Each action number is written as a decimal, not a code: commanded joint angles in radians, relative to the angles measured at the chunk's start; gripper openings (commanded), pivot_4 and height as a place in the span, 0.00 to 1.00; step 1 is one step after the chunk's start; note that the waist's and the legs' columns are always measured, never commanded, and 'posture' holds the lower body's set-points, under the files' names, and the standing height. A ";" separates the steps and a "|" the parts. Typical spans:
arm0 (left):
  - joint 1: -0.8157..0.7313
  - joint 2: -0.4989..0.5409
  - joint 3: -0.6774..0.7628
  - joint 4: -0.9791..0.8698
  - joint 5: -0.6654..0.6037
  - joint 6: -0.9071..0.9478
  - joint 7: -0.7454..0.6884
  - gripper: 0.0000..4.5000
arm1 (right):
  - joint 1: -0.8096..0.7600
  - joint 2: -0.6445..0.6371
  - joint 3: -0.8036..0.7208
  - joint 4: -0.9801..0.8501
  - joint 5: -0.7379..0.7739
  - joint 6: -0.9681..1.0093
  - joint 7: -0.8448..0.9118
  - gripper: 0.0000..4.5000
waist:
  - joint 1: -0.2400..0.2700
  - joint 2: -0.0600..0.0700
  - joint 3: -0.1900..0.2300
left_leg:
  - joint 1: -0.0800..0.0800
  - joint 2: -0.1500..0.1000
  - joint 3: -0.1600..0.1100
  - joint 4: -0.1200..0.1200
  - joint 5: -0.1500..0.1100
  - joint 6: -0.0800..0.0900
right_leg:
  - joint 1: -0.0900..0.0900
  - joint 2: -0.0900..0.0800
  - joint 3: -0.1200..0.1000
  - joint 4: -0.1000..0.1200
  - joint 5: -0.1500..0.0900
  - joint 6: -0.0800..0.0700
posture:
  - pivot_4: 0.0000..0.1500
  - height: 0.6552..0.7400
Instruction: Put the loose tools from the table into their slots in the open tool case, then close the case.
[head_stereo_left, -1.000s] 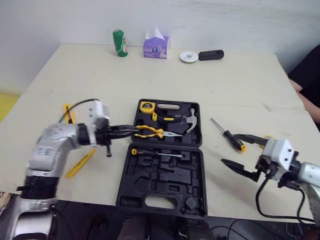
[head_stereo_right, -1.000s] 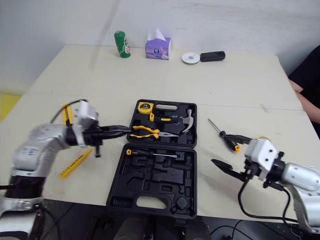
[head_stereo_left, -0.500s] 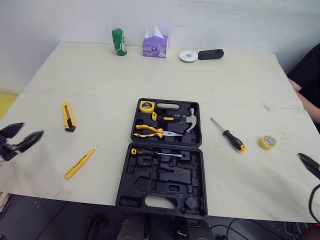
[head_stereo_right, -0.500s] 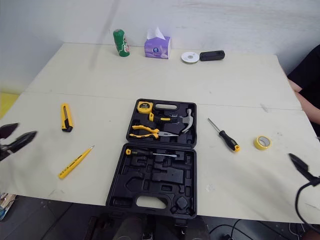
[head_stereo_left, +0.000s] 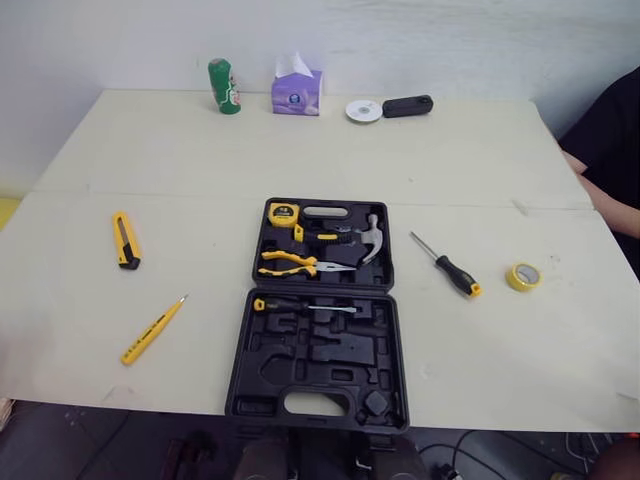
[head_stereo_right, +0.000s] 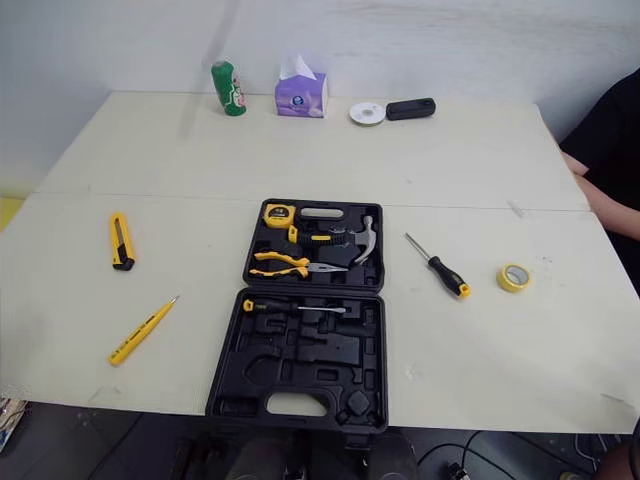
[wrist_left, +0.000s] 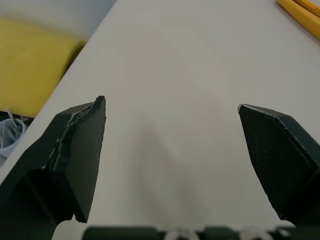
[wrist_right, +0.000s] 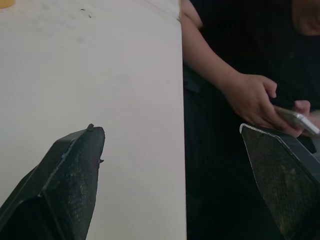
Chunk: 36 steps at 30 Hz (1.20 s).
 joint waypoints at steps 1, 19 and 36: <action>-0.025 0.012 0.005 -0.003 -0.013 -0.043 -0.004 0.99 | 0.018 0.009 -0.014 0.010 0.006 -0.028 -0.033 1.00 | 0.000 0.000 0.000 | 0.000 0.000 0.000 0.000 0.000 0.000 | 0.000 0.000 0.000 0.000 0.000 0.000 | 1.00 1.00; -0.019 -0.162 -0.060 -0.591 -0.170 0.206 -0.127 0.99 | -0.127 -0.023 0.130 -0.289 0.143 0.148 0.114 1.00 | -0.012 0.004 0.002 | 0.001 0.000 0.002 0.000 0.001 -0.001 | -0.001 0.000 0.001 0.003 0.000 0.000 | 1.00 1.00; -0.084 -0.226 -0.428 -1.326 -0.326 0.543 -0.188 0.99 | -0.277 -0.139 0.439 -0.875 0.283 0.945 0.008 1.00 | 0.005 0.004 0.002 | -0.002 0.000 0.002 0.002 0.005 0.006 | 0.000 0.002 0.000 0.003 0.000 0.001 | 1.00 1.00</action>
